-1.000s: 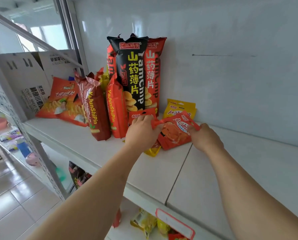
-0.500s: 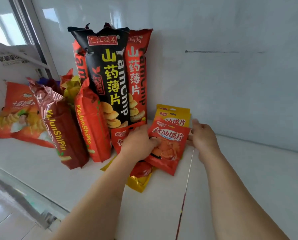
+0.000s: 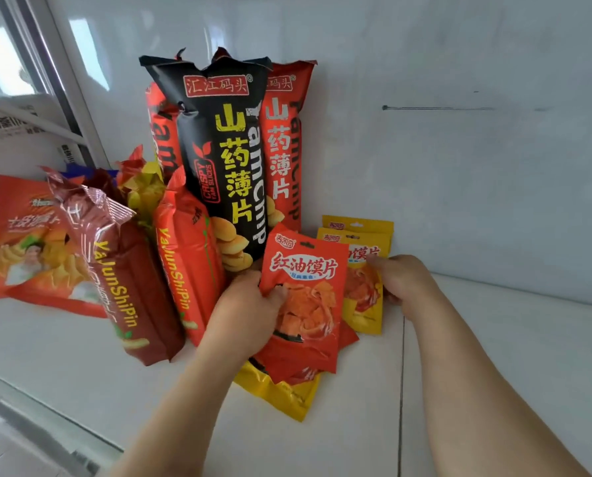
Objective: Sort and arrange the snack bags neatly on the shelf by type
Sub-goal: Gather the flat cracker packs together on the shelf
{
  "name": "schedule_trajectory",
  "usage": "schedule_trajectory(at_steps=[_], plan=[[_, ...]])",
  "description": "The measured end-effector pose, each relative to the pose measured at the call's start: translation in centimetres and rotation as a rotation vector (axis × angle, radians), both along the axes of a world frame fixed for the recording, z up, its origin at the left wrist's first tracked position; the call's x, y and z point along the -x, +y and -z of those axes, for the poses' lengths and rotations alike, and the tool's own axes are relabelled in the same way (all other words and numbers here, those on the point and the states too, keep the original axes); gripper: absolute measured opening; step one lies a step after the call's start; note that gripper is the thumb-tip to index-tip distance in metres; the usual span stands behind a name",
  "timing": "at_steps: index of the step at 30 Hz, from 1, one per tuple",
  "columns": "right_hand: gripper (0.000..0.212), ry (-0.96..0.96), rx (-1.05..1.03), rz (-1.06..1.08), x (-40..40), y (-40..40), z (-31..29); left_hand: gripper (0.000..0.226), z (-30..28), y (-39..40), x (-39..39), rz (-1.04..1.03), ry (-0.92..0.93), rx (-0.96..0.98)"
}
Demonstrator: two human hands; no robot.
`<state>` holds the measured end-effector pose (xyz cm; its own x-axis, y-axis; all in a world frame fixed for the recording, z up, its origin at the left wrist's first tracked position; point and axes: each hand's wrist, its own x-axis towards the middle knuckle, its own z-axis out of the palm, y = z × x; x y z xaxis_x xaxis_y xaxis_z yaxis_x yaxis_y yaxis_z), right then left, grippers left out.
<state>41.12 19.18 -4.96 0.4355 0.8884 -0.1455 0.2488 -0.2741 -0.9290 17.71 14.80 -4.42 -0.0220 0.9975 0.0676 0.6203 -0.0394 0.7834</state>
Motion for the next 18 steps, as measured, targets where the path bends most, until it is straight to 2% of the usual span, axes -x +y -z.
schedule_trajectory(at_steps=[4,6,10,16,18], plan=[[0.015,0.047,-0.019,-0.019,0.1,-0.3,0.4,0.043,1.7,-0.9,-1.0,-0.032,0.188,-0.059],[0.010,0.127,-0.022,-0.024,-0.2,-1.0,0.1,0.047,2.1,-1.1,-1.5,-0.038,0.208,-0.034],[0.008,0.235,-0.005,-0.049,-1.2,-2.6,0.1,0.046,2.5,-1.2,-2.4,-0.013,0.056,-0.011],[0.008,0.256,-0.009,0.012,-3.5,-5.1,0.2,0.045,2.0,-0.7,-4.5,0.075,-0.166,0.022],[0.008,0.257,-0.014,0.047,-4.3,-6.0,0.6,0.048,1.9,-0.5,-5.0,0.101,-0.139,0.008]])
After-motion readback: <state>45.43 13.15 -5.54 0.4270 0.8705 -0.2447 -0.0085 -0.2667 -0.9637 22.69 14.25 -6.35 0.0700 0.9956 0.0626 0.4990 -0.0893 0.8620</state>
